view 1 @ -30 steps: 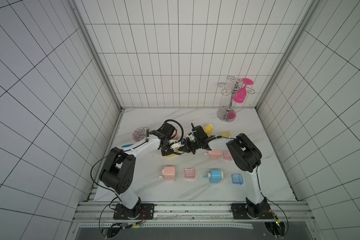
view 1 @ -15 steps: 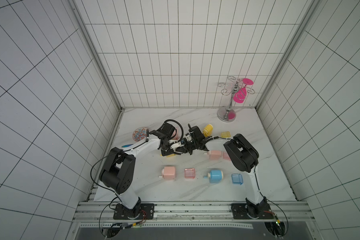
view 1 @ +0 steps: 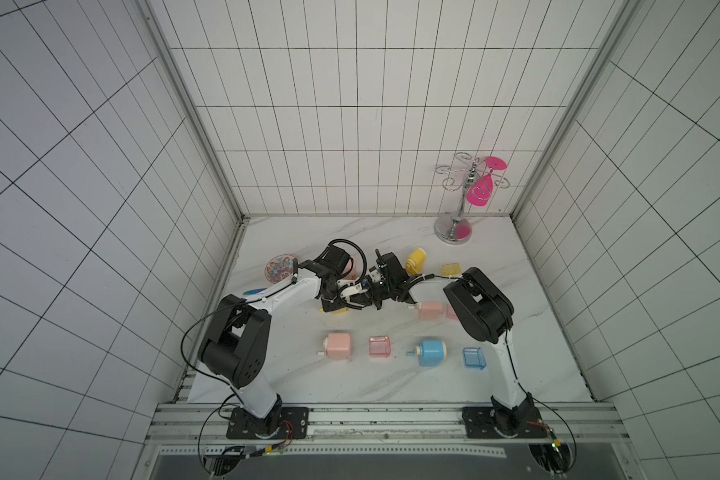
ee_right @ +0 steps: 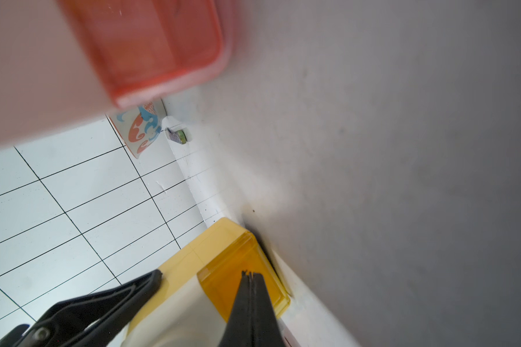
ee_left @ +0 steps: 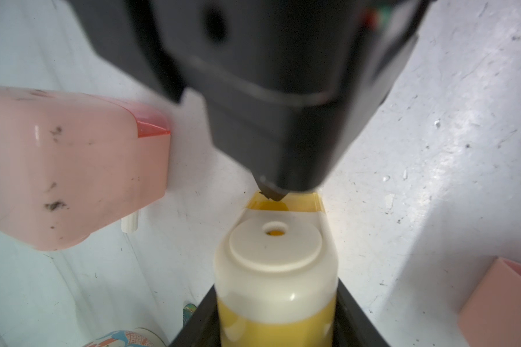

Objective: Put the tray back into the pencil sharpener
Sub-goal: Close the container of the pencil sharpener.

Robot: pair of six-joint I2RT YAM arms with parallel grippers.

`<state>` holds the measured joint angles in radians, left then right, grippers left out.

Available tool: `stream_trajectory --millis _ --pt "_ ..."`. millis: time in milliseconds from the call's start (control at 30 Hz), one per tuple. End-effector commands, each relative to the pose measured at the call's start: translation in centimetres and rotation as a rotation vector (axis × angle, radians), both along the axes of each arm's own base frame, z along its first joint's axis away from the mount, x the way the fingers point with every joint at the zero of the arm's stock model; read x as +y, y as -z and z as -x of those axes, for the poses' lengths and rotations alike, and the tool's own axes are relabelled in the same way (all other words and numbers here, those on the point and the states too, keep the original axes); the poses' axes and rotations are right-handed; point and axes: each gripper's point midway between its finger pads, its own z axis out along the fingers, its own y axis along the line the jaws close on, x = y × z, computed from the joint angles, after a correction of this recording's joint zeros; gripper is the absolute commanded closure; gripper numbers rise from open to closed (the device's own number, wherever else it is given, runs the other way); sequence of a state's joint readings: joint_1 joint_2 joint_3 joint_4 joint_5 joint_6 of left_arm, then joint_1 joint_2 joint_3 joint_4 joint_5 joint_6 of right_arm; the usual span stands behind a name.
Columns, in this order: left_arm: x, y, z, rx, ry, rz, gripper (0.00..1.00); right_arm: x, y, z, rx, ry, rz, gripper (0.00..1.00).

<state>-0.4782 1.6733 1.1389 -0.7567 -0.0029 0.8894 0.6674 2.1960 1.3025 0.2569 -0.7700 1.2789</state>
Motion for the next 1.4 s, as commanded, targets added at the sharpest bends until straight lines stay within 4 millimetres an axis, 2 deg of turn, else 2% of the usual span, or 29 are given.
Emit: stream_trajectory --millis 0,200,333,667,867,1200,1367 --pt "-0.8 0.2 -0.5 -0.013 0.027 0.010 0.65 -1.0 -0.7 0.6 -0.013 -0.005 0.038 0.99" --pt "-0.7 0.0 -0.5 -0.019 0.028 0.013 0.65 -5.0 -3.0 -1.3 -0.092 0.050 0.176 0.96" --pt "-0.8 -0.3 -0.4 -0.023 0.042 0.017 0.65 -6.8 -4.0 -2.1 -0.118 0.070 0.237 0.94" --pt "-1.3 -0.1 0.0 -0.009 0.093 0.022 0.62 -7.1 -3.7 -2.1 -0.098 0.066 0.231 0.94" --pt "-1.4 -0.1 -0.7 -0.025 0.115 0.000 0.41 -7.5 -3.4 -2.0 -0.092 0.069 0.234 0.94" --pt "-1.2 0.1 -0.8 -0.043 0.126 -0.020 0.04 -7.7 -3.2 -2.0 -0.088 0.074 0.236 0.94" --pt "-1.3 -0.7 -1.2 -0.077 0.121 -0.010 0.03 -7.7 -3.2 -2.0 -0.086 0.074 0.234 0.94"
